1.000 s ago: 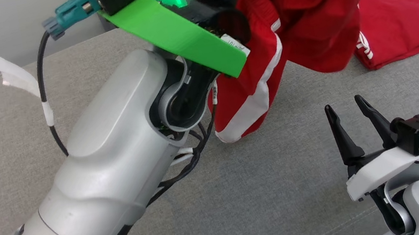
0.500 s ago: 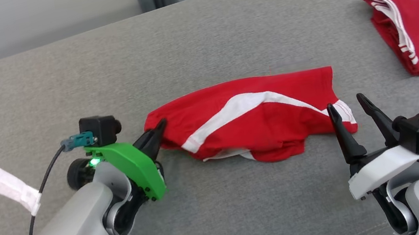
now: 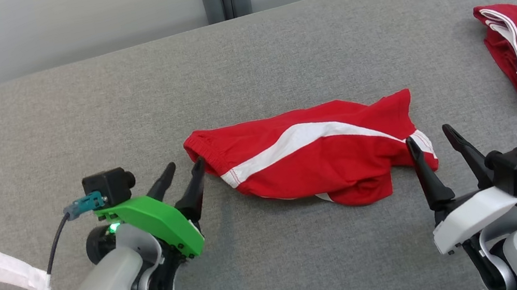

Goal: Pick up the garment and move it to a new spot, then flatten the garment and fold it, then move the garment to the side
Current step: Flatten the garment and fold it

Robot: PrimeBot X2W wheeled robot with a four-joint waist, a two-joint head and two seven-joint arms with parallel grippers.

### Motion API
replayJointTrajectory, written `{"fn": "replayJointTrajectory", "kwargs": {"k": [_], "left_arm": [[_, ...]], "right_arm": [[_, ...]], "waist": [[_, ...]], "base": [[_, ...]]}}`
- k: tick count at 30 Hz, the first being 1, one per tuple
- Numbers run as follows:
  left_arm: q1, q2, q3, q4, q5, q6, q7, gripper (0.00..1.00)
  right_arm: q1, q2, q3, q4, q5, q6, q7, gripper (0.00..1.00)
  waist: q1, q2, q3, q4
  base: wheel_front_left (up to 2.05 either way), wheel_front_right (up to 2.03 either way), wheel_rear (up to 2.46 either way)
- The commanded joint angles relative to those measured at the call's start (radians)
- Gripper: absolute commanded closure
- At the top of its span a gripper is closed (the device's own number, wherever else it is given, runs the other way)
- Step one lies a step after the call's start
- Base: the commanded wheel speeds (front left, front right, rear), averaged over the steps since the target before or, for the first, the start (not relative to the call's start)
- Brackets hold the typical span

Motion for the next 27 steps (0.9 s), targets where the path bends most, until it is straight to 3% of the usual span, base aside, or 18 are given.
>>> {"fn": "replayJointTrajectory", "kwargs": {"k": [1,5,13,16,17,18,27], "left_arm": [[0.032,-0.007,0.007,-0.011,-0.023,-0.011,0.004,0.0],[0.053,-0.03,0.02,-0.037,-0.075,-0.036,0.028,0.0],[0.016,-0.074,0.01,0.017,-0.11,-0.024,0.106,0.0],[0.01,-0.083,-0.001,0.023,-0.108,-0.042,0.128,0.03],[0.008,-0.082,-0.004,0.023,-0.103,-0.047,0.128,0.56],[0.007,-0.079,-0.007,0.018,-0.099,-0.058,0.128,1.0],[0.077,0.013,-0.041,-0.097,-0.057,-0.09,0.097,1.0]], "right_arm": [[0.011,-0.003,-0.002,-0.004,0.001,-0.002,0.004,0.0],[0.018,-0.002,-0.004,-0.011,0.002,-0.002,0.006,0.0],[0.009,0.001,-0.004,-0.022,0.002,-0.002,0.007,0.0],[0.014,0.004,-0.013,-0.024,0.002,-0.002,0.003,0.0],[0.015,0.005,-0.015,-0.024,0.002,-0.002,0.002,0.0],[0.018,0.006,-0.019,-0.024,0.002,-0.002,0.0,0.0],[0.033,0.012,-0.044,-0.026,-0.005,-0.002,0.0,0.0]], "waist": [[0.0,0.0,-0.009,0.0],[0.0,0.0,-0.012,-0.008],[0.0,0.0,-0.001,-0.039],[0.0,0.0,0.005,-0.046],[0.0,0.0,0.006,-0.046],[0.0,0.0,0.007,-0.046],[0.0,0.0,0.002,-0.012]], "base": [[0.0,0.0,0.0],[0.0,0.0,0.0],[0.0,0.0,0.0],[0.0,0.0,0.0],[0.0,0.0,0.0],[0.0,0.0,0.0],[0.0,0.0,0.0]]}}
